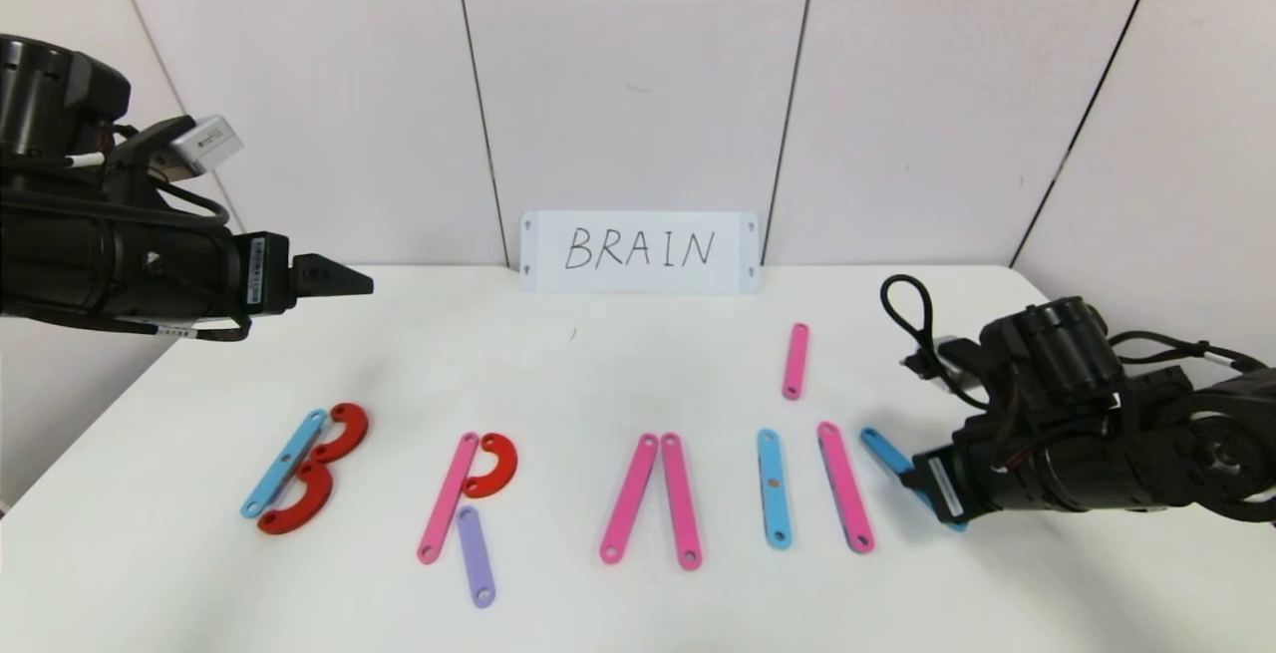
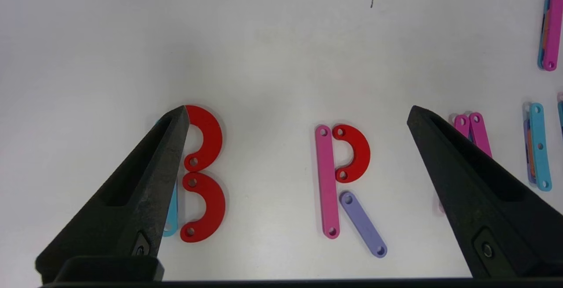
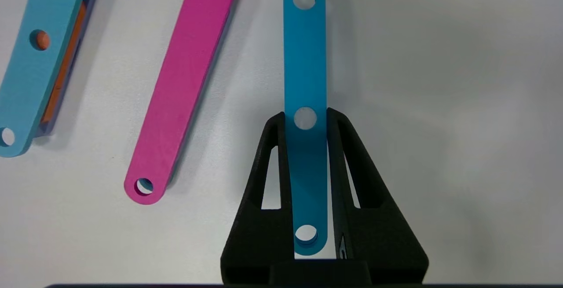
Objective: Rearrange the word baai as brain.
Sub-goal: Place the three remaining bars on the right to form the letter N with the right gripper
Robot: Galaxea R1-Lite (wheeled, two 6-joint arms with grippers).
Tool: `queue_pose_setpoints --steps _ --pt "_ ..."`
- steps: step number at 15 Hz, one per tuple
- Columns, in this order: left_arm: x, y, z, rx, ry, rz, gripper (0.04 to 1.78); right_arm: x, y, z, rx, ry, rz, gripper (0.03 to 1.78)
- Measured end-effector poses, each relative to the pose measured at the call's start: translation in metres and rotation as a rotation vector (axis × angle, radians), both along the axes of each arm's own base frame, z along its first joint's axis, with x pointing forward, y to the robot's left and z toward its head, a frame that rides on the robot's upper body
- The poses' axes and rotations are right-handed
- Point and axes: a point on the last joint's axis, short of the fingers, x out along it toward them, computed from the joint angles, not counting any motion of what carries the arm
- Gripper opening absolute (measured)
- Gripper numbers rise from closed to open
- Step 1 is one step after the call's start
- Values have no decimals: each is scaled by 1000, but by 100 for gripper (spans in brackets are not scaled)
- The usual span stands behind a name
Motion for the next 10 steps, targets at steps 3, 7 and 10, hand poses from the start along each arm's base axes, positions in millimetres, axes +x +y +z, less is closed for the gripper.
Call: queue_pose_setpoints --steps 3,7,10 --pt "0 0 0 0 -1 2 173 1 -1 -2 4 9 22 27" --pt "-1 0 1 0 -4 2 173 -1 -1 -4 26 18 84 27" --pt "-1 0 1 0 -4 1 173 -6 -10 -4 46 16 165 27"
